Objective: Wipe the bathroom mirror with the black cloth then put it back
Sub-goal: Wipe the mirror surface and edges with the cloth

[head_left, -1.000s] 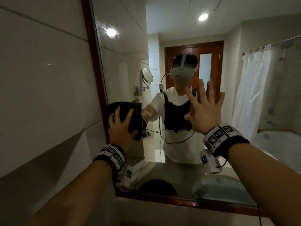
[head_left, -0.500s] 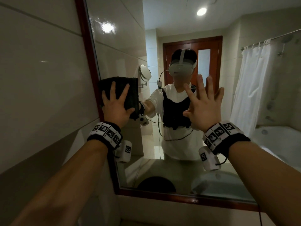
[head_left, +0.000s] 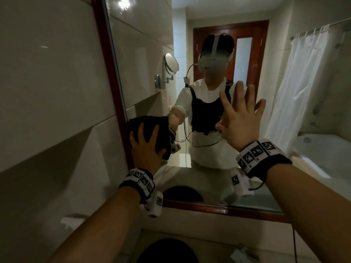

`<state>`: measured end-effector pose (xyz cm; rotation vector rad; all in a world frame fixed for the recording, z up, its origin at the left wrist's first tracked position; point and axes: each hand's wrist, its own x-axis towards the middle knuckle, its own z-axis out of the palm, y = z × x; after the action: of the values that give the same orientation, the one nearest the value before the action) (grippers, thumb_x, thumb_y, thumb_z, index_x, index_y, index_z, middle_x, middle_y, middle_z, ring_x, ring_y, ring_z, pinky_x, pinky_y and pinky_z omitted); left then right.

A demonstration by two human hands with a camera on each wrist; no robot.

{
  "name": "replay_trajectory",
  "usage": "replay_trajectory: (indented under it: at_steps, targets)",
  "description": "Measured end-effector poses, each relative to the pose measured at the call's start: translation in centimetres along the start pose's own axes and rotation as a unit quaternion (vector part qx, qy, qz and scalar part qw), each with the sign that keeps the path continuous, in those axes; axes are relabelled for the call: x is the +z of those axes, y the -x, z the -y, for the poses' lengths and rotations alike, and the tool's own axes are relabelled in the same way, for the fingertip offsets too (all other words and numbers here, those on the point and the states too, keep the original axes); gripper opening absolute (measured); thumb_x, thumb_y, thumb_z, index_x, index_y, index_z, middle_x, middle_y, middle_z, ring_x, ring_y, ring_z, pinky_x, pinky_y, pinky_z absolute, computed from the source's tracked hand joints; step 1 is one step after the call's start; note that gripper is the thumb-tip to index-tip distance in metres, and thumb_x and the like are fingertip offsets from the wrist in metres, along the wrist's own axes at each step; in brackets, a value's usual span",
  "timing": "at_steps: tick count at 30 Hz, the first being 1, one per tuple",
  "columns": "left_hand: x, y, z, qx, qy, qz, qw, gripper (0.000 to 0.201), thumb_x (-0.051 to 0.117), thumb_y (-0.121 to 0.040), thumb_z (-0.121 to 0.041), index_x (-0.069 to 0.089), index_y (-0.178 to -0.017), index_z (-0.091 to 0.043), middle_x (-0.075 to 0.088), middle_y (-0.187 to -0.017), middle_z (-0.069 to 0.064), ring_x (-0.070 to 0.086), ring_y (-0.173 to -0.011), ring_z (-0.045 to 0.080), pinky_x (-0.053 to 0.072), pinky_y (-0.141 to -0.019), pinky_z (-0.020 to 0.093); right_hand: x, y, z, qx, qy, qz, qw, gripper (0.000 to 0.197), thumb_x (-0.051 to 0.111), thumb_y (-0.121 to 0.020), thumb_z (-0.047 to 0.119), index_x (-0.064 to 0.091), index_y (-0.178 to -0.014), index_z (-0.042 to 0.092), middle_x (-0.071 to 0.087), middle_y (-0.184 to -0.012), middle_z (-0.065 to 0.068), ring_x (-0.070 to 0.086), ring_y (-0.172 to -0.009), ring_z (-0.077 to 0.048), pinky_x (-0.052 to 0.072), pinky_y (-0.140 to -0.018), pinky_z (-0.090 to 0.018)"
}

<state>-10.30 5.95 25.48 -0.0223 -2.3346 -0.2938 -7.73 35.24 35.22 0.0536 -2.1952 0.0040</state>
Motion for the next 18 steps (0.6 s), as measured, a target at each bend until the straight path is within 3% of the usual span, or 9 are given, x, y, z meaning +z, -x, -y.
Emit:
replay_trajectory:
  at_steps: [6, 14, 18]
  targets:
    - [1.2, 1.5, 0.6, 0.004, -0.003, 0.011, 1.000, 0.098, 0.085, -0.069, -0.043, 0.030, -0.150, -0.036, 0.018, -0.158, 0.016, 0.022, -0.138, 0.053, 0.040, -0.099, 0.068, 1.3, 1.2, -0.3, -0.008, 0.007, -0.001, 1.000, 0.111, 0.078, -0.073, 0.053, 0.006, -0.157, 0.036, -0.010, -0.166, -0.011, -0.011, -0.151, -0.039, 0.008, -0.112, -0.074]
    - [-0.3, 0.2, 0.4, 0.016, -0.007, 0.014, 1.000, 0.093, 0.082, -0.071, -0.043, 0.033, -0.150, -0.033, 0.018, -0.159, 0.018, 0.021, -0.139, 0.054, 0.038, -0.101, 0.068, 0.8, 1.3, -0.2, -0.008, 0.009, -0.004, 1.000, 0.105, 0.074, -0.077, 0.054, 0.009, -0.157, 0.035, -0.007, -0.166, -0.010, -0.009, -0.151, -0.039, 0.009, -0.113, -0.072]
    - [-3.1, -2.9, -0.5, 0.021, -0.002, 0.001, 1.000, 0.094, 0.080, -0.075, -0.041, 0.026, -0.152, -0.038, 0.008, -0.162, 0.011, 0.013, -0.142, 0.052, 0.040, -0.099, 0.069, -1.0, 0.6, -0.2, -0.008, 0.007, -0.011, 1.000, 0.082, 0.068, -0.082, 0.048, 0.027, -0.152, 0.034, 0.016, -0.162, -0.013, 0.013, -0.147, -0.041, 0.025, -0.108, -0.069]
